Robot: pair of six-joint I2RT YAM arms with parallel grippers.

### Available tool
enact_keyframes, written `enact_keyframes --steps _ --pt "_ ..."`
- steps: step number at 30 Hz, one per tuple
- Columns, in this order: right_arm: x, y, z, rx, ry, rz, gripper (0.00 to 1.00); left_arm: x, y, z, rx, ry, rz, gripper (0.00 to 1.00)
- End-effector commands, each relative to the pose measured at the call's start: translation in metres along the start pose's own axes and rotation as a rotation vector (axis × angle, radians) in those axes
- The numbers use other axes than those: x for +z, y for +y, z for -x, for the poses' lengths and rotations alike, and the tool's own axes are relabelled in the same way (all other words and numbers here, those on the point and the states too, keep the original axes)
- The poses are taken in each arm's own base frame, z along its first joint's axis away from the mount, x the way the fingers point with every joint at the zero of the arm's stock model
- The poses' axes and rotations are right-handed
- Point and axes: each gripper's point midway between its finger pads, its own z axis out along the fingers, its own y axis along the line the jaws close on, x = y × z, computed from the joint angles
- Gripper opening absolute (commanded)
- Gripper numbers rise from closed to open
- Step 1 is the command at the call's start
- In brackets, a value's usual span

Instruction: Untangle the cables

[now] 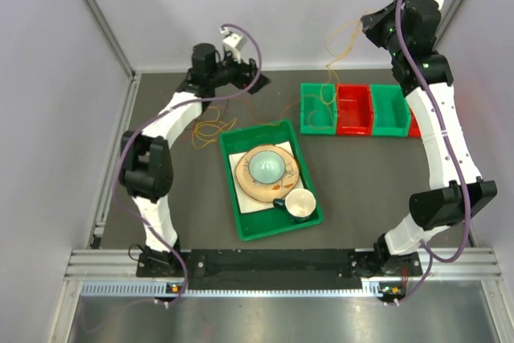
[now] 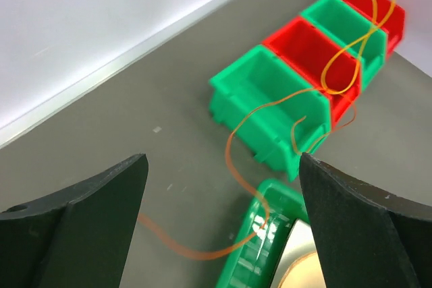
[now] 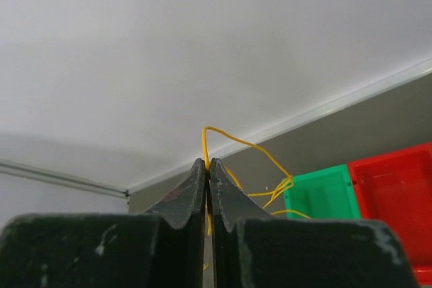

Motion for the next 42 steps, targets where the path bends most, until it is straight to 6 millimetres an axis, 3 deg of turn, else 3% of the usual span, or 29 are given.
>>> enact_keyframes --steps 1,2,3,5,6,7,9,18,23,36,38,41,42 --pt "-0.011 0.032 0.020 0.021 -0.045 0.093 0.00 0.060 -0.029 -0.010 0.089 -0.034 -0.109 0.99" --pt "-0.011 0.032 0.019 0.022 -0.041 0.094 0.00 0.069 -0.033 -0.013 0.109 -0.034 -0.114 0.99" --pt "-0.011 0.031 0.019 0.020 -0.040 0.091 0.00 0.082 -0.030 -0.030 0.113 -0.002 -0.108 0.99" --pt "-0.013 0.032 0.020 0.020 -0.041 0.092 0.00 0.099 -0.043 -0.022 0.184 -0.012 -0.131 0.99" --pt "-0.015 0.034 0.021 0.019 -0.043 0.098 0.00 0.109 -0.048 -0.047 0.165 0.051 -0.163 0.99" --pt "-0.016 0.034 0.022 0.016 -0.044 0.100 0.00 0.114 -0.051 -0.035 0.201 0.033 -0.177 0.99" --pt "-0.017 0.036 0.023 0.015 -0.045 0.108 0.00 0.123 -0.057 -0.049 0.210 0.057 -0.210 0.99" --pt "-0.017 0.039 0.022 0.016 -0.034 0.123 0.00 0.145 -0.071 -0.053 0.222 0.034 -0.264 0.98" --pt "-0.018 0.039 0.022 0.020 -0.034 0.123 0.00 0.156 -0.075 -0.066 0.214 0.062 -0.286 0.96" --pt "-0.018 0.045 0.023 0.039 -0.032 0.145 0.00 0.153 -0.082 -0.086 0.206 0.118 -0.334 0.96" --pt "-0.017 0.044 0.023 0.040 -0.032 0.143 0.00 0.156 -0.080 -0.087 0.210 0.113 -0.320 0.94" --pt "-0.017 0.045 0.021 0.041 -0.027 0.144 0.00 0.160 -0.078 -0.087 0.202 0.109 -0.302 0.81" --pt "-0.016 0.044 0.020 0.041 -0.025 0.141 0.00 0.162 -0.076 -0.082 0.212 0.086 -0.295 0.67"
